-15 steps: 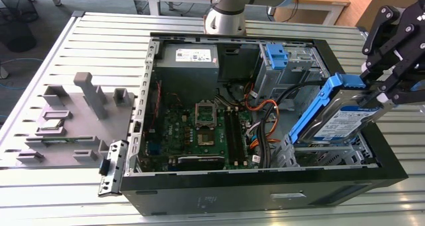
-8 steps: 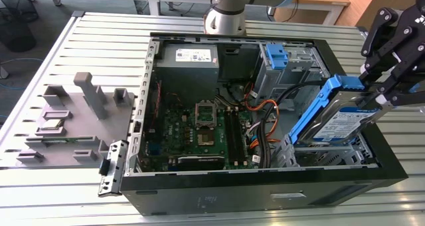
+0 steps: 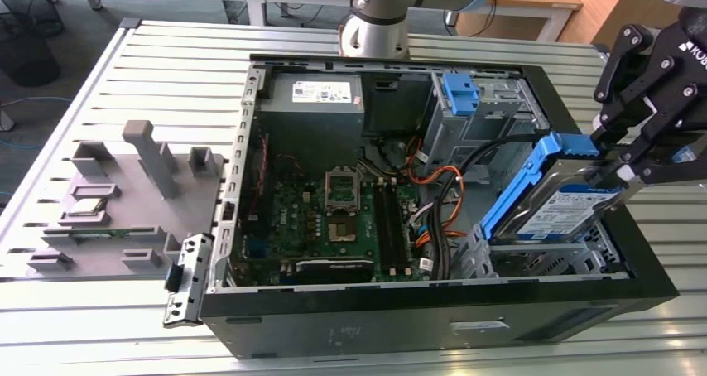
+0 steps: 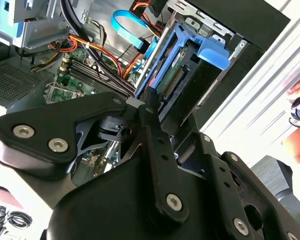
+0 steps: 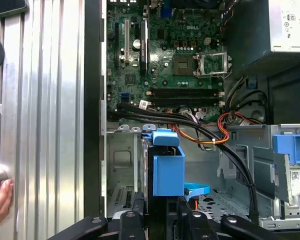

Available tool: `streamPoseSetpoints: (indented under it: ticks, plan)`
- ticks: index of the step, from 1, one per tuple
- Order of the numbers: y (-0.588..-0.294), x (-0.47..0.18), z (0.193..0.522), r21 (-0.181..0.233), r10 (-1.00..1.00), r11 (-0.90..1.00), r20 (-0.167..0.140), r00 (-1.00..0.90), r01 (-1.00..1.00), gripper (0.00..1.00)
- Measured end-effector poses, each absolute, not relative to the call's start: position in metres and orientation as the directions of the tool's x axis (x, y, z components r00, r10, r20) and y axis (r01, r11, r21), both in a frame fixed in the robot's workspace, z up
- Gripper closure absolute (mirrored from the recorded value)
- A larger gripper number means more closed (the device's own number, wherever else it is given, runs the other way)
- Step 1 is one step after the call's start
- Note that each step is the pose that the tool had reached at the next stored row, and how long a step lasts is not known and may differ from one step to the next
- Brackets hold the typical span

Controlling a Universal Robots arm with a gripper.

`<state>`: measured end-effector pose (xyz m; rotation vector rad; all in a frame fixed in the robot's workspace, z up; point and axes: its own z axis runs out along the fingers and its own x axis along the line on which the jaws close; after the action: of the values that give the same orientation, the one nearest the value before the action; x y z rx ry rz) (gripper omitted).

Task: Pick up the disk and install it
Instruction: 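Insert the disk into the insertion slot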

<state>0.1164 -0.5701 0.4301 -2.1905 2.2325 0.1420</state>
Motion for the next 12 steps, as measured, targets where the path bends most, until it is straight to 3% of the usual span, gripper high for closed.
streamPoseSetpoints:
  ticks: [12]
  plan:
    - [-0.57, 0.116, 0.409, 0.057, -0.997, 0.013, -0.071, -0.017, -0.998, 0.65]
